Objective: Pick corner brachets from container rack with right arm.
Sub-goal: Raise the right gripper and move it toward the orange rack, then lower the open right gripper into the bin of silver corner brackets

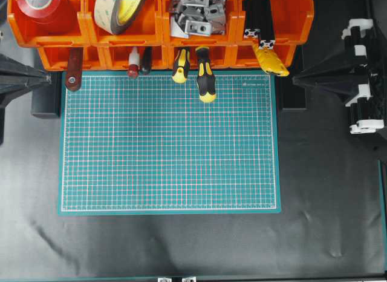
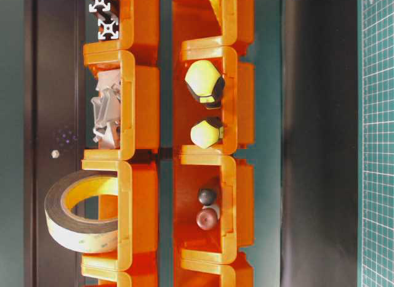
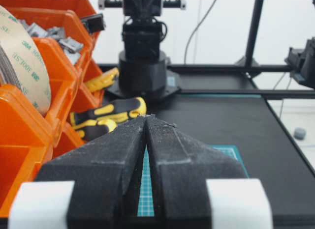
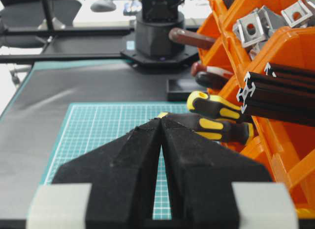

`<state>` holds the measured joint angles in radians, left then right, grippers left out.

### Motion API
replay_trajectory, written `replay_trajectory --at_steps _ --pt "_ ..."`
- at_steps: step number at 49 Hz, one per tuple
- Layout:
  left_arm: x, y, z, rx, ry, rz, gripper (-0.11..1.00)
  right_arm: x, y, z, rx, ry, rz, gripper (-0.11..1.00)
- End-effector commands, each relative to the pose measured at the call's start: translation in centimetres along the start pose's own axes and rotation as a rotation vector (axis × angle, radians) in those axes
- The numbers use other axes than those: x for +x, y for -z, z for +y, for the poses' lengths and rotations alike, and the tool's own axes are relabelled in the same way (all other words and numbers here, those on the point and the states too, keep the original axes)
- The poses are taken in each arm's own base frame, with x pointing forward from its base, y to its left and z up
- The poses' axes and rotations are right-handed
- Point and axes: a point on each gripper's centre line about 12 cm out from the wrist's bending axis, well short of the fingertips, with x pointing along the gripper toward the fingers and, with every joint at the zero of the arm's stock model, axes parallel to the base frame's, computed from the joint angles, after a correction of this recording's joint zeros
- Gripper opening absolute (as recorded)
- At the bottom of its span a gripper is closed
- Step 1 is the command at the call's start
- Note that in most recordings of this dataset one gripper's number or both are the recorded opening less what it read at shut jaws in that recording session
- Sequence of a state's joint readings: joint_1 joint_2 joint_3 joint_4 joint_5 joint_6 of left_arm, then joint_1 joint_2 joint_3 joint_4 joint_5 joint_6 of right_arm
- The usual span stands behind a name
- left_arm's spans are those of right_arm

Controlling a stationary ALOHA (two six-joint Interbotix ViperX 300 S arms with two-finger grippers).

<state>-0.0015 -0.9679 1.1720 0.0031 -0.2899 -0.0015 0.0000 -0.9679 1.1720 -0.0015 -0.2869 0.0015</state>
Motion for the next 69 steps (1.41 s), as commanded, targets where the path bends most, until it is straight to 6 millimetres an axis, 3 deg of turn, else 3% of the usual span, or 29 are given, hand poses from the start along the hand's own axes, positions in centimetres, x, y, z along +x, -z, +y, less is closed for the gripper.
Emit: replay_trajectory --at_steps 1,5,15,27,36,42,53,69 --pt "0.5 -1.7 -0.2 -0.001 0.012 -0.015 0.06 0.1 -0.5 0.1 0.027 -0.004 -0.014 0.01" --pt "0.6 -2.8 -0.2 -0.019 0.01 0.012 0.0 0.2 -0.8 0.5 0.089 -0.023 0.016 0.0" --pt "0.8 -3.7 -0.2 -0.026 0.005 0.189 0.0 0.0 -2.0 1.0 0.162 -0.038 0.199 0.0" --pt "1.0 -3.1 -0.3 -0.025 0.006 0.368 0.0 -0.4 -7.1 0.9 0.148 -0.012 0.541 0.0" --pt "1.1 -3.0 -0.5 -0.022 0.009 0.466 0.0 0.0 -11.2 -0.7 0.11 0.08 0.803 0.0" --pt "1.1 -3.1 -0.7 -0.019 0.019 0.489 0.0 1.4 -13.8 -1.7 0.086 0.125 0.85 0.0" --pt "1.0 -3.4 -0.9 -0.019 0.027 0.486 0.0 5.0 -16.3 -3.0 -0.046 0.129 0.929 0.0" --pt "1.1 -3.6 -0.9 -0.02 0.03 0.483 0.0 10.6 -17.0 -5.9 -0.223 0.207 0.947 0.0"
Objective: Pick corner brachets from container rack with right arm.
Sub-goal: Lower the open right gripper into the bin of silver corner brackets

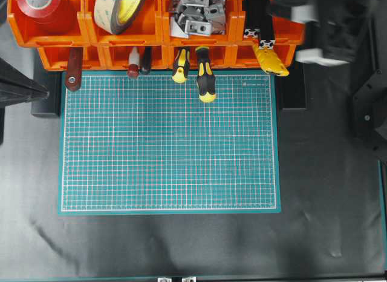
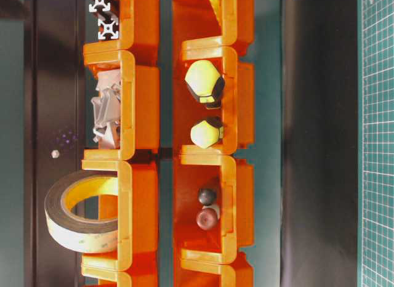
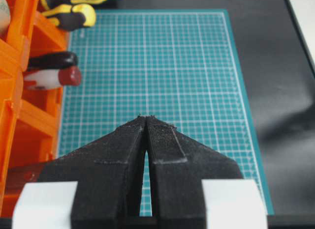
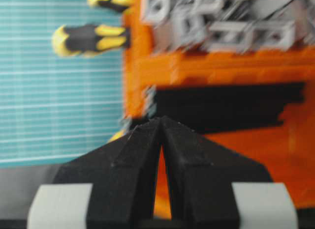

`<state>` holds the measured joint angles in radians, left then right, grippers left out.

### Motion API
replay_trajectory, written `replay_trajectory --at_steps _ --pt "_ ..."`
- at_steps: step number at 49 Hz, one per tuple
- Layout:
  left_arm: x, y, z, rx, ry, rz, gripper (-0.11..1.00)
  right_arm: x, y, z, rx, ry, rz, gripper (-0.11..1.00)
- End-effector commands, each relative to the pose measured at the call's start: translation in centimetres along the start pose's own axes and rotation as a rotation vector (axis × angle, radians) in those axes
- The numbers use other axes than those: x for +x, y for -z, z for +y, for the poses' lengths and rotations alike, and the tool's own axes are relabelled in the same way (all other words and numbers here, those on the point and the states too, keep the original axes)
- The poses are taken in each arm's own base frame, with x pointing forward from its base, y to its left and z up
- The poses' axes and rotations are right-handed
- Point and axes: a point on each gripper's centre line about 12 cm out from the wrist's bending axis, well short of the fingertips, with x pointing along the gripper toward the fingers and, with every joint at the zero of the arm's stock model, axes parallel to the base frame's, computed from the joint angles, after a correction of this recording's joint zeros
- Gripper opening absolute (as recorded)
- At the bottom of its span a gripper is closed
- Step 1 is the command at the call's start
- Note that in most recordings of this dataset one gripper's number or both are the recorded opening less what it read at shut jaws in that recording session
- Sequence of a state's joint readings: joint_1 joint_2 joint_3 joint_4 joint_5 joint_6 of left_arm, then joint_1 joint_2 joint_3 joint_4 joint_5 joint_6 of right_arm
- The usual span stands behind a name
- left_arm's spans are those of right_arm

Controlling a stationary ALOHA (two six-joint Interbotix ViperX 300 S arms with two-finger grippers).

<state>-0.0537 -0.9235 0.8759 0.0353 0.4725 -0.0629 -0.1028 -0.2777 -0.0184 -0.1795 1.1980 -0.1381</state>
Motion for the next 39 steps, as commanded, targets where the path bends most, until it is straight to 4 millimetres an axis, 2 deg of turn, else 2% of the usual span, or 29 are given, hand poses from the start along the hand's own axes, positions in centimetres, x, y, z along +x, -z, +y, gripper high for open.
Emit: replay_trajectory --at_steps 1,13,15,19,26,29,33,39 --pt "-0.2 -1.2 -0.1 0.001 0.002 -0.028 0.0 -0.7 -1.5 -1.1 -0.011 0.069 -0.052 0.0" --pt "0.0 -1.0 0.0 -0.001 -0.001 -0.018 0.0 1.2 -2.8 -2.2 -0.05 0.168 -0.019 0.0" --pt "-0.1 -1.1 0.0 -0.001 -0.002 -0.023 0.0 1.6 -3.0 -2.2 -0.056 0.17 -0.02 0.03" --pt "-0.2 -1.1 0.0 -0.001 -0.001 -0.026 0.0 2.0 -3.4 -2.4 -0.057 0.175 -0.037 0.19" --pt "-0.3 -1.2 0.0 -0.003 -0.002 -0.029 0.0 2.7 -4.4 -2.8 -0.059 0.194 -0.089 0.63" --pt "-0.3 -1.1 0.1 -0.006 -0.005 -0.028 0.0 2.9 -4.7 -2.9 -0.066 0.207 -0.106 0.77" --pt "-0.4 -1.2 0.2 -0.013 -0.011 -0.031 0.0 3.3 -5.0 -3.0 -0.072 0.215 -0.116 0.85" --pt "-0.6 -1.3 0.4 -0.036 -0.018 -0.042 0.0 4.2 -5.2 -2.9 -0.079 0.216 -0.101 0.83"
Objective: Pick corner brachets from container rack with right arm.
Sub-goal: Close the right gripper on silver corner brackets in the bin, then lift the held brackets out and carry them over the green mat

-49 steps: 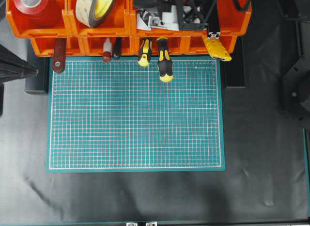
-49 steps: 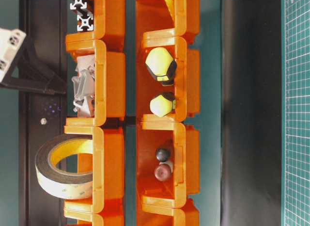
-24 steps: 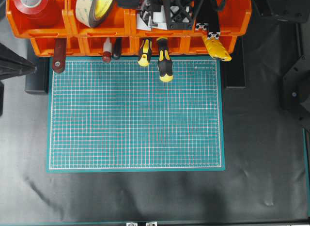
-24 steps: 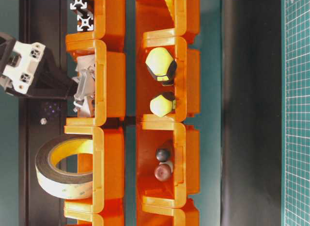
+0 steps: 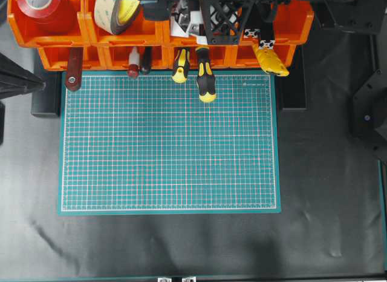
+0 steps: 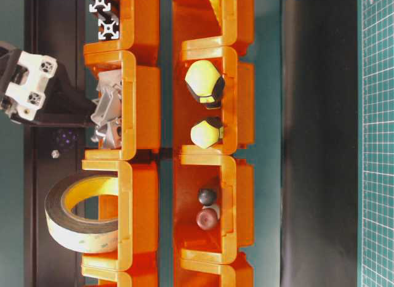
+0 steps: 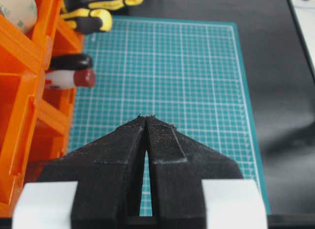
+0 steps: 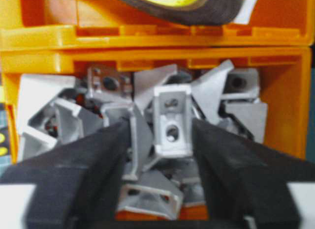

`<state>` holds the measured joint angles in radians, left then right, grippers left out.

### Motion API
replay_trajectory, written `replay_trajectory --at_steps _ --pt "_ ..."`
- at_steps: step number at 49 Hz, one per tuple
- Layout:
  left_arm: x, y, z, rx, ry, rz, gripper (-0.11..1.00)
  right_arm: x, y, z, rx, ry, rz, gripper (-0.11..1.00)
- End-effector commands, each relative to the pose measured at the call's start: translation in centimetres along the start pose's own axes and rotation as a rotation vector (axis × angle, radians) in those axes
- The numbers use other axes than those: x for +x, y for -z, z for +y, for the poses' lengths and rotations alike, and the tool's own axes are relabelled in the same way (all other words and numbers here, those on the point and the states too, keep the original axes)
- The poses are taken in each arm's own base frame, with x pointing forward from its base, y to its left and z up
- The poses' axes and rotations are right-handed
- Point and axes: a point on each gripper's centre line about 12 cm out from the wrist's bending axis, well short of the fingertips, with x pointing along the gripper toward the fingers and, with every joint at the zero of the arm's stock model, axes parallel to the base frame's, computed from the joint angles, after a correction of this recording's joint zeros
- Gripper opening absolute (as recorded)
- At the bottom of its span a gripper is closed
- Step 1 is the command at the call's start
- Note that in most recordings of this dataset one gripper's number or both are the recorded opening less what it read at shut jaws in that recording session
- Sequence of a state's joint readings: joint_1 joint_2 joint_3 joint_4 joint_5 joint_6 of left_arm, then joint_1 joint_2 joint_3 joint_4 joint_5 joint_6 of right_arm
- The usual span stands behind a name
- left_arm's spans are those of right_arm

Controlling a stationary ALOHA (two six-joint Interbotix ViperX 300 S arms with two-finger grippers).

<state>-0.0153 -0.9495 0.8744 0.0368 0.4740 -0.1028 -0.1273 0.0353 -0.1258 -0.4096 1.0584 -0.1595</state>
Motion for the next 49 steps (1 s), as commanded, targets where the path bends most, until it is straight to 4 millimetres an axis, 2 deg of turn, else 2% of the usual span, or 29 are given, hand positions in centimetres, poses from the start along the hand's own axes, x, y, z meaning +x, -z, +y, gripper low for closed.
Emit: replay_trajectory --at_steps 1,21,26,36,41,49 --pt "-0.2 -1.0 0.1 -0.003 -0.005 -0.025 0.0 -0.7 -0.2 -0.3 0.005 0.009 -0.016 0.35" --pt "-0.2 -0.9 0.3 -0.008 -0.014 -0.026 0.0 -2.4 -0.2 -0.3 0.01 0.021 -0.046 0.35" --pt "-0.3 -0.9 0.3 -0.008 -0.014 -0.027 0.0 -3.4 -0.2 -0.4 0.002 0.048 -0.064 0.29" --pt "-0.4 -1.0 0.3 -0.009 -0.016 -0.03 0.0 -6.4 0.1 -1.5 0.032 0.109 -0.131 0.29" --pt "-0.4 -1.0 0.3 -0.008 -0.014 -0.03 0.0 -8.5 0.7 -2.0 0.067 0.134 -0.175 0.29" --pt "-0.7 -1.1 0.3 -0.006 -0.014 -0.042 0.0 -12.5 1.9 -1.6 0.105 0.131 -0.269 0.29"
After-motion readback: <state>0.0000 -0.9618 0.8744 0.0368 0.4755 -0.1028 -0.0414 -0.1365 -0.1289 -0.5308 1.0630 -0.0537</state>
